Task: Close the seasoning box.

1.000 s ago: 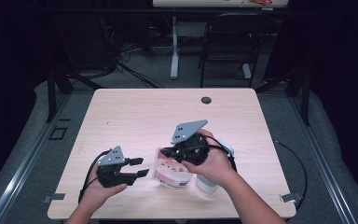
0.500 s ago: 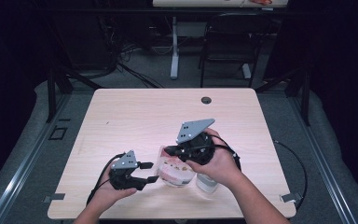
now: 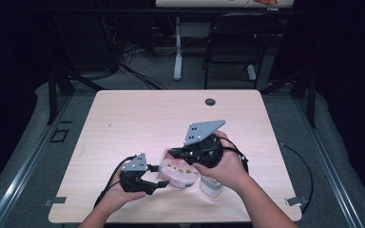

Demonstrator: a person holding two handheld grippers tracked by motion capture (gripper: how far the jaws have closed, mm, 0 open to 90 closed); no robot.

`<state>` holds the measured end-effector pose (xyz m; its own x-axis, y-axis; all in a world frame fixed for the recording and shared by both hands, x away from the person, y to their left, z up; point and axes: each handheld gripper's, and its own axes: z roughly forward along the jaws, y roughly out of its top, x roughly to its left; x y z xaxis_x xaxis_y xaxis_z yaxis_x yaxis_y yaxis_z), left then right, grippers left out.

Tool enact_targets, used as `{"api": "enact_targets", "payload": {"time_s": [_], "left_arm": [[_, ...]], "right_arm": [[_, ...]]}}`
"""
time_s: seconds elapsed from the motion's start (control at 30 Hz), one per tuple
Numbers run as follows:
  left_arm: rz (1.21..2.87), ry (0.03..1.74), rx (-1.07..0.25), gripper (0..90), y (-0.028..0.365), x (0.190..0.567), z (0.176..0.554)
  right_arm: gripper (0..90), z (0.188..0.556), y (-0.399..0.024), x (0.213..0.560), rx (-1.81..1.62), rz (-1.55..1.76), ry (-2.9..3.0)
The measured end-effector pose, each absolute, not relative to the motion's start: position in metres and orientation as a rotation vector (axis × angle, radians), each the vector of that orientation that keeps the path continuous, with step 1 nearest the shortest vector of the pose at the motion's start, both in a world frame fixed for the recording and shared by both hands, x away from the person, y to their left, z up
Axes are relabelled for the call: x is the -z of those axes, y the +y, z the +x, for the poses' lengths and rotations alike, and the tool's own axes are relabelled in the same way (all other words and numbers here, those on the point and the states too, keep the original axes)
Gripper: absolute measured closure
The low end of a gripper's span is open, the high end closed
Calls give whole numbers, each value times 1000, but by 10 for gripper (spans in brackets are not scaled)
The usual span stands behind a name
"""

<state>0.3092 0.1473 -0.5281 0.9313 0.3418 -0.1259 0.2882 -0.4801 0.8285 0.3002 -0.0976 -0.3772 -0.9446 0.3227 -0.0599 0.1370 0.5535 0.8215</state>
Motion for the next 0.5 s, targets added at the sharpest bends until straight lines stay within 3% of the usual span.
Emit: {"api": "enact_targets", "payload": {"time_s": [0.5], "left_arm": [[2141, 379, -26, 381, 134, 537, 311]], "right_arm": [[900, 298, -100, 376, -1373, 383, 2579]]}}
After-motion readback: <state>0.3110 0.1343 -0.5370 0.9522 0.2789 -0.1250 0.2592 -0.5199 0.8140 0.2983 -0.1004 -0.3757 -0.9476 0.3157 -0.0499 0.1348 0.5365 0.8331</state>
